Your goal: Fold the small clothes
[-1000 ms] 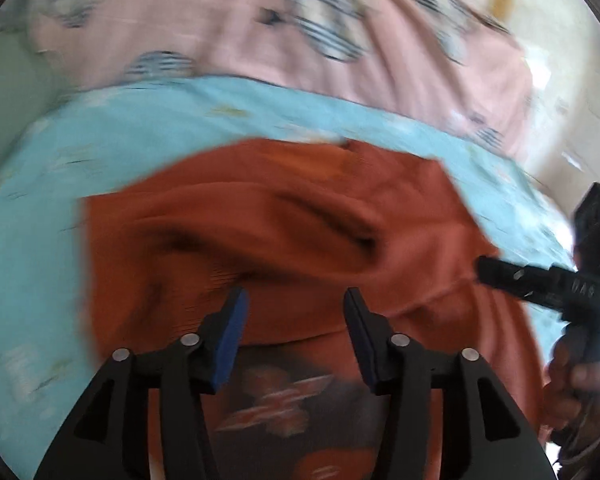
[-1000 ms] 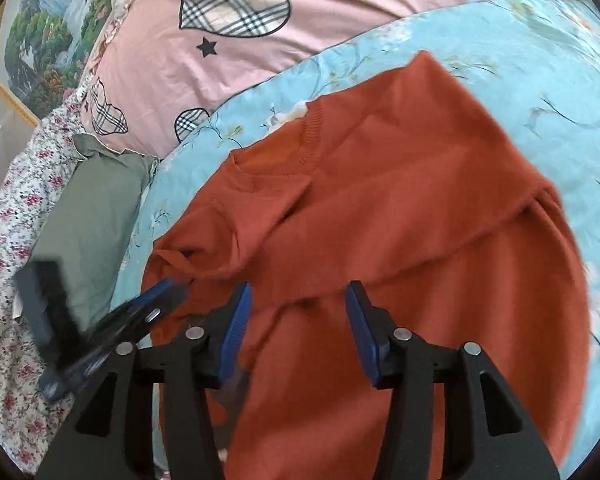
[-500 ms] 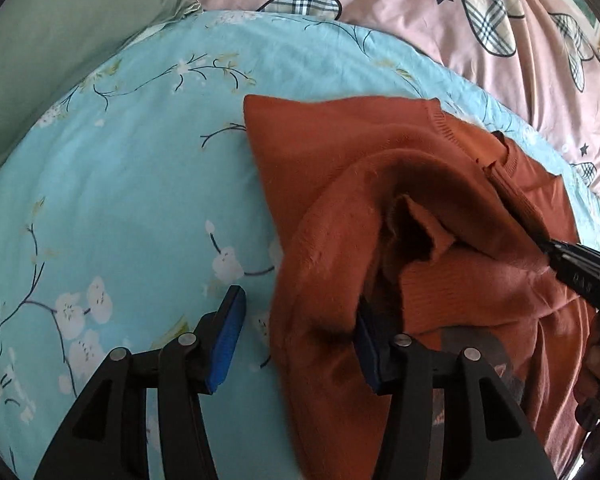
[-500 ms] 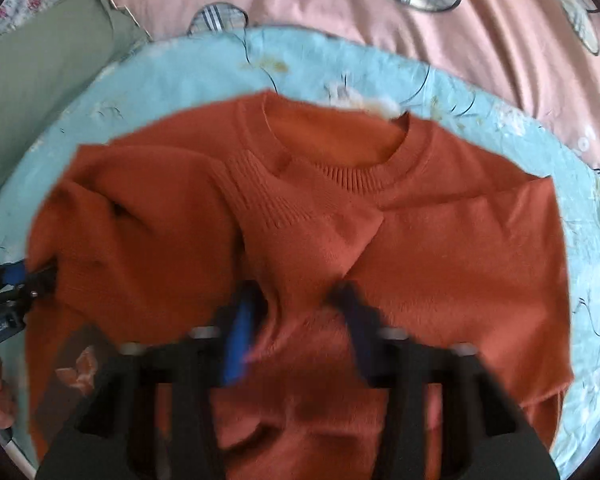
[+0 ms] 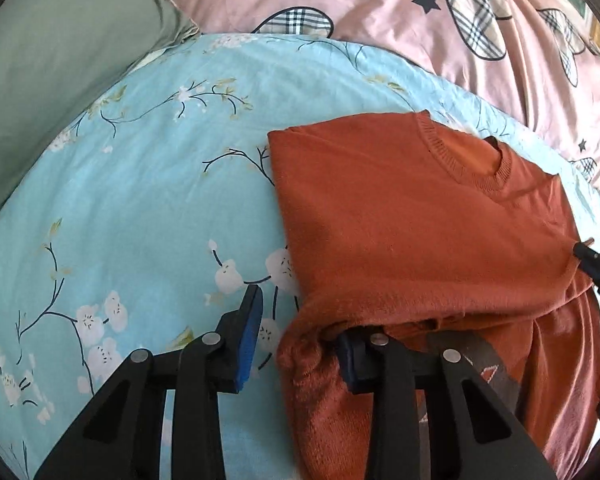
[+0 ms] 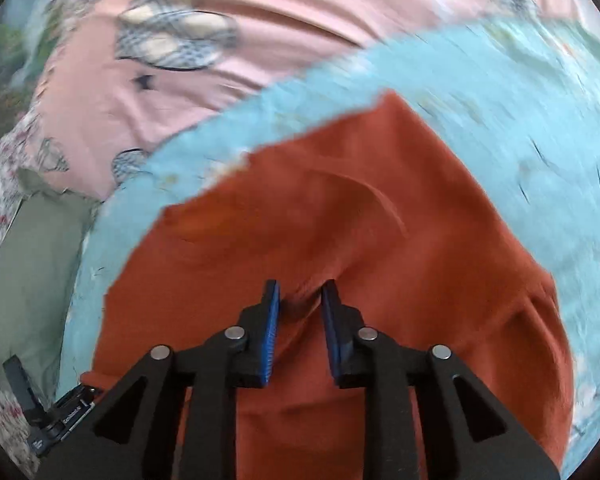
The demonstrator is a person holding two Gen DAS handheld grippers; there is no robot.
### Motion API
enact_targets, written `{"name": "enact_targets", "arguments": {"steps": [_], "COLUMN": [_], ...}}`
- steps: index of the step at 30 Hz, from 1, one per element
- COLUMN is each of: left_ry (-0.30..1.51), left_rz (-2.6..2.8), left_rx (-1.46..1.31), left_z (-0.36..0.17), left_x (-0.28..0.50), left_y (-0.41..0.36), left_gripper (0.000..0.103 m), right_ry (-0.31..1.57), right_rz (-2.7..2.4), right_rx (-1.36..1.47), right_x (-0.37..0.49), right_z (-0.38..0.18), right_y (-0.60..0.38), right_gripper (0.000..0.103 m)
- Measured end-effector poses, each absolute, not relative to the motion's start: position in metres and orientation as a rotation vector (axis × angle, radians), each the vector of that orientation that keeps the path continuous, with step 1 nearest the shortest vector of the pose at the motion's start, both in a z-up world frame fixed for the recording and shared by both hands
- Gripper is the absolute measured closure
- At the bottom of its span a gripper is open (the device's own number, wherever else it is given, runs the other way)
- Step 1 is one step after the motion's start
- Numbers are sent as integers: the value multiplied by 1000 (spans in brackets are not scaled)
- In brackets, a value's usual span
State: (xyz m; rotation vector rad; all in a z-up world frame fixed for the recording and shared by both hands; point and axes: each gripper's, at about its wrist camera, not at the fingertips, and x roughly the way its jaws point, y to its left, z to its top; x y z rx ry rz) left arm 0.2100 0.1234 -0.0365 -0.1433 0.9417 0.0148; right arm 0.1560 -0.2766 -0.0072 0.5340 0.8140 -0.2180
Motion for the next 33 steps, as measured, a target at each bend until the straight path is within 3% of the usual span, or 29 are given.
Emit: {"name": "enact_targets", "arguments": {"steps": [8, 9, 10, 21, 26, 29, 31, 33], "left_ry": [877, 876, 873, 905, 929, 926, 931, 939], "left_rz": [-41, -50, -90, -469, -310, -178, -115, -70], "left_rx": [-184, -170, -157, -76, -67, -110, -125, -154], "left_z": [-13, -11, -6, -17, -32, -33, -35, -37], "left_x": [194, 194, 191, 191, 224, 234, 236, 231], "left_y": [131, 128, 121, -2, 10, 54, 83, 107], "left_gripper": [67, 68, 68, 67, 67, 77, 98, 103], "right_ry": [832, 832, 825, 615, 545, 531, 541, 566], "right_rz": [-186, -185, -172, -36, -27, -44, -51, -55], "right_rx": [525, 513, 505, 500, 510, 521, 536, 547], "right_x": [161, 164, 167, 184, 174, 166, 165, 166], "right_z": [-13, -12, -10, 60, 83, 82, 76, 64], "right_y": [-277, -274, -271, -246, -253, -265, -273, -278], "right_gripper": [71, 80, 97, 97, 97, 97, 97, 97]}}
